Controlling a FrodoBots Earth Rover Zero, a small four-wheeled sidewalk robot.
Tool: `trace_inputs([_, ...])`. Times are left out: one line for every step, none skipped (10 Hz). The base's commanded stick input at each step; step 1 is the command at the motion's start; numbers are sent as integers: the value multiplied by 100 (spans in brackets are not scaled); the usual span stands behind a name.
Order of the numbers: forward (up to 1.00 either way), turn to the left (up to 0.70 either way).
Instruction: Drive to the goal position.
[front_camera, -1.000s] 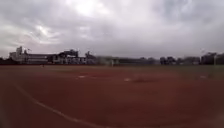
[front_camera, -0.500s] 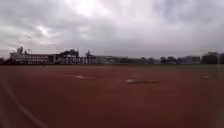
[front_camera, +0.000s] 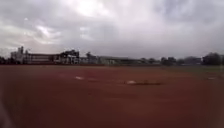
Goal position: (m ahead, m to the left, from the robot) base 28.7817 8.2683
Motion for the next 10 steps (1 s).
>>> trace_inputs([70, 0])
trace_inputs([70, 0])
trace_inputs([70, 0])
trace_inputs([70, 0])
trace_inputs([70, 0])
trace_inputs([70, 0])
trace_inputs([70, 0])
trace_inputs([70, 0])
trace_inputs([70, 0])
trace_inputs([70, 0])
